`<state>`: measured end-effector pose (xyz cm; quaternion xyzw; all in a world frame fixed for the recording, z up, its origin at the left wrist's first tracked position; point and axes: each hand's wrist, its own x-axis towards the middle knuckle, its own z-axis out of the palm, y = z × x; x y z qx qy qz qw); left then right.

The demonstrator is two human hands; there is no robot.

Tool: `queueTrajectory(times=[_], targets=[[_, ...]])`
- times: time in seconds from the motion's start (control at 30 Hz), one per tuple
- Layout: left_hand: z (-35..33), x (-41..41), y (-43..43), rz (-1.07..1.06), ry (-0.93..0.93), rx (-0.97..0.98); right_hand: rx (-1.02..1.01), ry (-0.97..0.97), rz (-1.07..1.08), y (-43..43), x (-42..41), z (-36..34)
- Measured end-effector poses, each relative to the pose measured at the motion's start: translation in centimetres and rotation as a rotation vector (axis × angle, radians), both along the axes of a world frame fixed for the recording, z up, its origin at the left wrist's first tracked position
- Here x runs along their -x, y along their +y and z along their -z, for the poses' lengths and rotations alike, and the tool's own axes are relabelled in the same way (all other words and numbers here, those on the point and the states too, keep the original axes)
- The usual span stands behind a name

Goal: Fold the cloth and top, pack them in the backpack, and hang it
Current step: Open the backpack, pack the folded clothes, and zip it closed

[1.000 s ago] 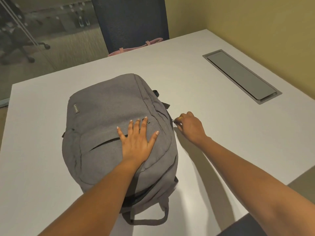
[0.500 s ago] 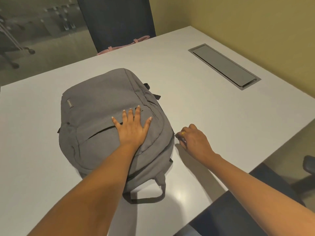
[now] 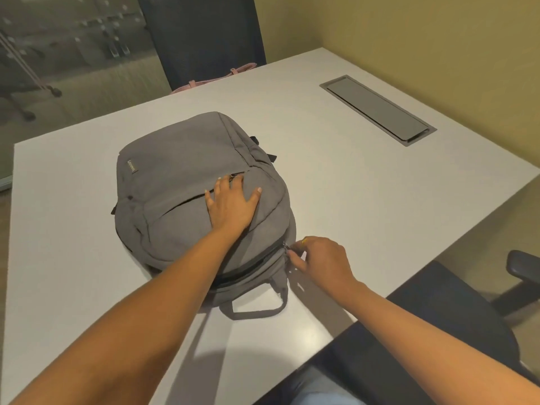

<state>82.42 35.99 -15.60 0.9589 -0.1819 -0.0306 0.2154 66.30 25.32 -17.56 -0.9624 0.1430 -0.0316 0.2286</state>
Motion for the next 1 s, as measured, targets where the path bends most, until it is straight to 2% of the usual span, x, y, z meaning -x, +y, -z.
queueTrajectory(times=[0.13,0.3,0.43,0.63,0.77,0.87,1.0], targets=[[-1.4,4.2,2.2,-0.039,-0.101,0.182,-0.051,-0.014,0.155,0.6,0.7,-0.5],[-1.3,8.2,2.3,0.027,0.253,0.093,-0.188,-0.061,0.211,1.4,1.1,-0.6],[-1.2,8.9,0.9,0.025,0.389,0.106,-0.197,-0.073,0.201,1.4,1.2,-0.6],[-0.3,8.6,0.1,-0.073,0.639,0.322,-0.407,-0.088,0.048,0.2,1.5,-0.5],[-0.1,9.1,0.7,-0.074,0.602,0.389,-0.538,-0.111,0.175,-1.1,0.9,-1.3],[-0.5,9.8,0.7,-0.062,0.512,0.34,-0.528,-0.015,0.28,-1.5,-1.3,-1.5],[-0.8,10.5,1.0,-0.04,0.391,0.26,-0.568,0.099,0.317,-0.1,-3.9,-1.9]])
